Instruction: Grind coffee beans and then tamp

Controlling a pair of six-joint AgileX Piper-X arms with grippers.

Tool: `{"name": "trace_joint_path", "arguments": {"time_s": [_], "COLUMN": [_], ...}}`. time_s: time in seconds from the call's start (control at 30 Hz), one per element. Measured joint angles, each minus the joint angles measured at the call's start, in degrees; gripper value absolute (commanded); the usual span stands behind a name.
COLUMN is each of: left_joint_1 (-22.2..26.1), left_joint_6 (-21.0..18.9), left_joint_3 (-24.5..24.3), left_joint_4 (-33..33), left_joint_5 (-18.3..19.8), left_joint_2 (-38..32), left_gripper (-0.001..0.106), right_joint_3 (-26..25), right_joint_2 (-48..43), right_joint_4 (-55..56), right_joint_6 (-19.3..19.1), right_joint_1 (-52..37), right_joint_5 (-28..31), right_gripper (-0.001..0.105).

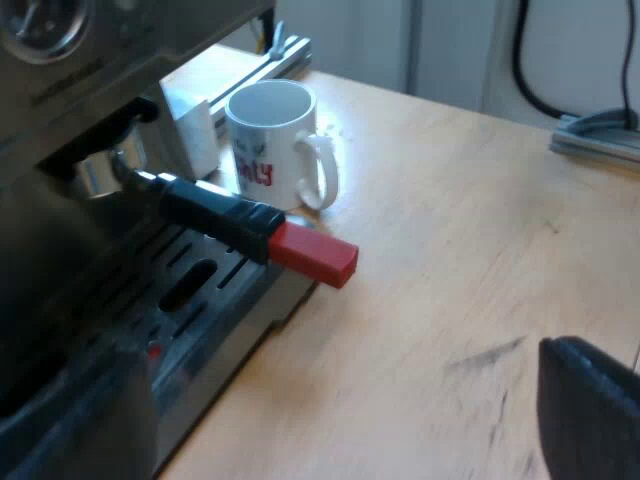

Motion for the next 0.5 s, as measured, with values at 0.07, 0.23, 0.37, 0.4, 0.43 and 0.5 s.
{"name": "trace_joint_path", "arguments": {"time_s": [0.07,0.23,0.37,0.4,0.43,0.5], "left_joint_1": [0.00,0.00,0.00,0.00,0.00,0.00], "left_joint_6": [0.00,0.00,0.00,0.00,0.00,0.00], "left_joint_3": [1.51,4.91,5.52,5.70,6.36,9.15], "left_joint_4": [-3.08,-5.76,-6.45,-6.77,-8.10,-10.80], "left_joint_5": [1.73,2.58,3.05,3.17,3.20,3.97], "left_joint_2": [0.95,1.86,1.86,1.86,1.86,1.86], "left_gripper": [0.078,0.078,0.078,0.078,0.078,0.078], "right_joint_3": [0.00,0.00,0.00,0.00,0.00,0.00], "right_joint_2": [0.70,2.29,2.61,2.82,2.92,3.46], "right_joint_4": [-0.65,-1.15,-1.15,-1.15,-1.15,-1.15], "right_joint_6": [0.00,0.00,0.31,0.59,0.77,2.50], "right_joint_1": [1.65,8.12,11.70,12.84,13.46,16.76], "right_joint_5": [0.37,5.53,7.80,8.90,9.39,12.60], "right_gripper": [0.070,0.070,0.070,0.070,0.070,0.070]}}
